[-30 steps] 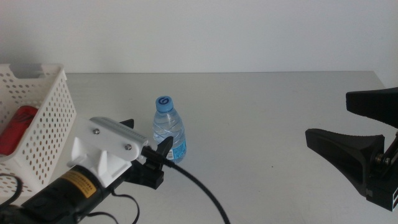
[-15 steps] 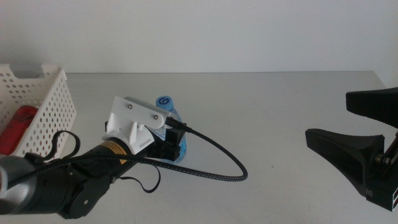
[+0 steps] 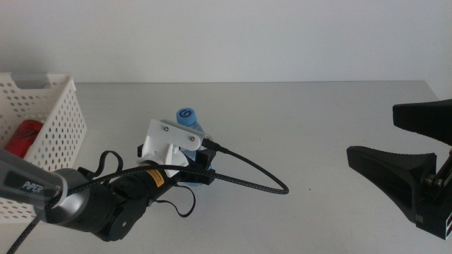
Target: Use arms to grab the bottles and put them into the dustbin to the left of the table.
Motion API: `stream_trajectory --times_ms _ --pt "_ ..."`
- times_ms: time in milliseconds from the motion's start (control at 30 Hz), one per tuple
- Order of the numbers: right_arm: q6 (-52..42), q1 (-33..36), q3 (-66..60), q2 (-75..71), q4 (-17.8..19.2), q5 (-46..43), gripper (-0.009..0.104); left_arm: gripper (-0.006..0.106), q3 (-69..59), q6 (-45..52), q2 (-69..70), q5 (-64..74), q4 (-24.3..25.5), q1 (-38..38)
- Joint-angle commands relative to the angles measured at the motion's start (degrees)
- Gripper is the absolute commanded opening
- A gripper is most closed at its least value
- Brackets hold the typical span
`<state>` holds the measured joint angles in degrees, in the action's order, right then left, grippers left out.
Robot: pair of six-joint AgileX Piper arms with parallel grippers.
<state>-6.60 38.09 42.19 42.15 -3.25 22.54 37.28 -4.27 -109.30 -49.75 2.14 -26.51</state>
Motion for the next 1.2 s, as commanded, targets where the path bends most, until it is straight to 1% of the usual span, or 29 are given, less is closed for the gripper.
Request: stream_trajectory --times_ms 0,33,133,233,267,367,500,533,600,667,767,833,933,1033,1167 --pt "-0.4 0.2 1.3 -0.2 0.1 -4.0 0.066 0.040 1.2 -1.0 3.1 -3.9 -0.7 0.0" --pt "-0.4 0.2 1.3 -0.2 0.1 -4.0 0.066 0.032 1.2 -0.8 4.0 -3.0 -0.7 0.0" --pt "-0.4 0.2 1.3 -0.2 0.1 -4.0 0.066 0.013 1.2 0.0 8.3 1.8 -0.8 -0.1" --pt "-0.4 0.2 1.3 -0.2 0.1 -4.0 0.066 0.000 1.3 0.0 13.9 7.6 -1.3 -0.1" --pt "-0.4 0.2 1.3 -0.2 0.1 -4.0 0.066 -0.002 1.8 0.0 16.0 10.3 -1.3 -0.1" --pt "-0.4 0.2 1.3 -0.2 0.1 -4.0 0.066 -0.002 5.1 0.0 21.7 21.9 -0.6 -0.1" --pt "-0.4 0.2 1.3 -0.2 0.1 -4.0 0.066 -0.002 14.6 0.6 27.5 49.7 -0.5 2.7" --pt "-0.4 0.2 1.3 -0.2 0.1 -4.0 0.066 -0.002 18.0 1.0 28.3 57.0 -1.5 4.2" --pt "-0.4 0.2 1.3 -0.2 0.1 -4.0 0.066 -0.002 25.3 4.3 28.4 68.8 -5.4 7.7" --pt "-0.4 0.2 1.3 -0.2 0.1 -4.0 0.066 -0.002 31.6 12.0 28.3 79.8 -9.0 12.1" --pt "-0.4 0.2 1.3 -0.2 0.1 -4.0 0.066 -0.002 39.4 20.1 28.3 94.0 -11.9 17.8" --pt "-0.4 0.2 1.3 -0.2 0.1 -4.0 0.066 -0.002 44.1 21.6 28.3 101.1 -12.5 21.9" --pt "-0.4 0.2 1.3 -0.2 0.1 -4.0 0.066 -0.002 50.0 23.5 28.3 108.6 -11.7 27.3" --pt "-0.4 0.2 1.3 -0.2 0.1 -4.0 0.066 -0.002 53.7 24.4 27.7 112.8 -11.6 32.5" --pt "-0.4 0.2 1.3 -0.2 0.1 -4.0 0.066 -0.002 54.3 25.1 25.9 114.2 -11.4 38.8"
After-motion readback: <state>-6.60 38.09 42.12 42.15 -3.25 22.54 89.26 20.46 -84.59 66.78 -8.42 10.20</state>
